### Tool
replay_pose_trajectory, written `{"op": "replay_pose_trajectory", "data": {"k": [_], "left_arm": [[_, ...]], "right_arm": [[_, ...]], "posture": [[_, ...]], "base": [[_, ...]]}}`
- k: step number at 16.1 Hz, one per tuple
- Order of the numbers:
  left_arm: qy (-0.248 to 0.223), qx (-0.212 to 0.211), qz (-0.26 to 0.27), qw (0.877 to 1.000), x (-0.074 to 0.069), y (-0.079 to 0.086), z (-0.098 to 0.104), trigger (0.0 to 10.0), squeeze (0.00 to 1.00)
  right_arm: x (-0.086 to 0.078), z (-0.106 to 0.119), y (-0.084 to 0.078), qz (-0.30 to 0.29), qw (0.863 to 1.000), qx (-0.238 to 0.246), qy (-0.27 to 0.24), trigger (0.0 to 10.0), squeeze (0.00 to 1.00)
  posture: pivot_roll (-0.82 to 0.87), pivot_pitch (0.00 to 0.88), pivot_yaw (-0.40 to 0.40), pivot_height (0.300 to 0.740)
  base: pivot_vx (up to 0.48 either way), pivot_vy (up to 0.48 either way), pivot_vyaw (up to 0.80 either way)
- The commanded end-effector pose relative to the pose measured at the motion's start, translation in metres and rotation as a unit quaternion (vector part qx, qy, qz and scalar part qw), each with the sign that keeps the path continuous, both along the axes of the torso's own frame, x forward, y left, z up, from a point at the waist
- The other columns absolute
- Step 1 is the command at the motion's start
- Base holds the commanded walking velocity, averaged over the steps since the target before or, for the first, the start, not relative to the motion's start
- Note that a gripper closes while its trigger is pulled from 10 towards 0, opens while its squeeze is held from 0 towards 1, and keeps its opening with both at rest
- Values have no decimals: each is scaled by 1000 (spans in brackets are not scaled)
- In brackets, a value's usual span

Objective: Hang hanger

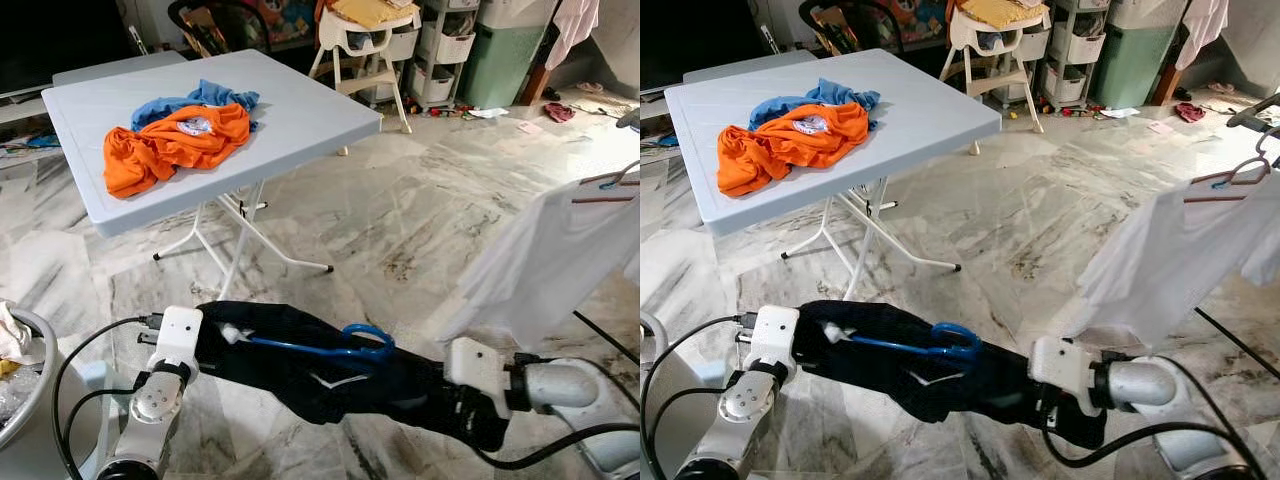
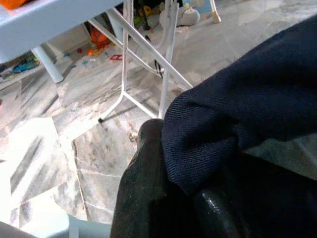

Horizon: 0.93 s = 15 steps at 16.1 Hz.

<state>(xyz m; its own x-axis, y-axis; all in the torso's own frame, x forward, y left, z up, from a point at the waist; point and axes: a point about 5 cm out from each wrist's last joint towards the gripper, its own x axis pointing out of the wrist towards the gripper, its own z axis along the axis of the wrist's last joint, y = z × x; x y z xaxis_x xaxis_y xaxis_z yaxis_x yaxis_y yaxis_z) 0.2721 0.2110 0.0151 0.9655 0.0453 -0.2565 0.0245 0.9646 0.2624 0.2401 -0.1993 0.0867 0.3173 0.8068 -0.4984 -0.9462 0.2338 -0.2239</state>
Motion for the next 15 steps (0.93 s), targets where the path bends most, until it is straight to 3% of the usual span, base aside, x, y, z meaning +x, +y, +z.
{"op": "replay_pose_trajectory", "data": {"k": [1, 4, 8, 12, 15], "left_arm": [[1, 13, 47, 999, -1, 29, 5, 0, 0], [27, 8, 38, 999, -6, 24, -4, 0, 0], [38, 5, 29, 999, -8, 20, -9, 0, 0], [68, -18, -12, 997, -14, 0, -21, 0, 0], [69, -36, -45, 996, -16, -19, -23, 0, 0]], "right_arm": [[6, 15, -19, -26, 1000, -5, -6, 10000, 0], [12, 32, -14, -33, 998, 45, -11, 10000, 0], [13, 42, -10, -33, 997, 72, -7, 10000, 0], [18, 63, 11, -46, 982, 183, 1, 10000, 0], [25, 76, 25, -72, 961, 268, 4, 10000, 0]], "posture": [[-104, 0, 48, 740], [-104, 0, 50, 740], [-105, 0, 51, 740], [-103, 0, 51, 740], [-102, 0, 48, 740]], "base": [[0, 0, 0], [0, 0, 0], [0, 0, 0], [0, 0, 0], [0, 0, 0]]}}
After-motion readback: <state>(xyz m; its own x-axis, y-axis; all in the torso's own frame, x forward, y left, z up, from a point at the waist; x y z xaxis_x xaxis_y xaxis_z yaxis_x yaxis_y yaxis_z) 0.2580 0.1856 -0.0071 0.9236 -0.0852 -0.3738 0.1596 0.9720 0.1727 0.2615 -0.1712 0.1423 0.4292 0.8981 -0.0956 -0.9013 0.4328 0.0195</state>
